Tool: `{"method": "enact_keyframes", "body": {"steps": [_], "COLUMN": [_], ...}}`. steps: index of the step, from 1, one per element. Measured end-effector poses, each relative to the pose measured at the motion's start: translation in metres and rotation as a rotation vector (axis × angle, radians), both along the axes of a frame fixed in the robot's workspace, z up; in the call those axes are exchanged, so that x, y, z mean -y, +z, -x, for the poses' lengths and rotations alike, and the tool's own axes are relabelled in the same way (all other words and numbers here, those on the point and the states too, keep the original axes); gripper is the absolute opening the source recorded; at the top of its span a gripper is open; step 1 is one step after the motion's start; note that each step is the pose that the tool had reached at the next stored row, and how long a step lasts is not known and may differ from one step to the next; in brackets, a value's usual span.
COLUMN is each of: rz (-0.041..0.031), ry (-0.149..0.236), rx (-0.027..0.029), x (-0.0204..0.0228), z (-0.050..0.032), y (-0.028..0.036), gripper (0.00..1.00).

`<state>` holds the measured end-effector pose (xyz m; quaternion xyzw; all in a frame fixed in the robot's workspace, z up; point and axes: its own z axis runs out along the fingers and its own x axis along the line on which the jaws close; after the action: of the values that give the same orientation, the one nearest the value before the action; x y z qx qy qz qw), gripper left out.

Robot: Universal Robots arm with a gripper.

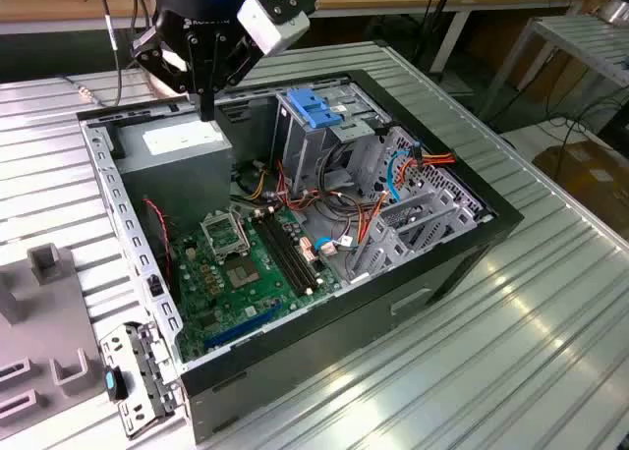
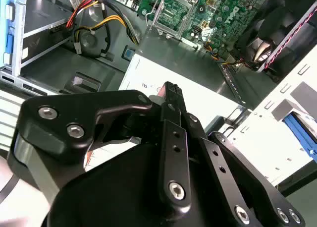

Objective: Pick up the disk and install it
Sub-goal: 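Reach for the disk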

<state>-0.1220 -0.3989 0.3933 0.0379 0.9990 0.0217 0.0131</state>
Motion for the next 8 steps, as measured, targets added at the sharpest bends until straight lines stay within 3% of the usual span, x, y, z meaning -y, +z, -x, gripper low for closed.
{"method": "enact_keyframes", "body": {"steps": [8], "rz": [-0.0001], "ry": [0.0], "rx": [0.0], "x": [0.0], "z": [0.0014], "y": [0.0], "gripper": [0.11]}}
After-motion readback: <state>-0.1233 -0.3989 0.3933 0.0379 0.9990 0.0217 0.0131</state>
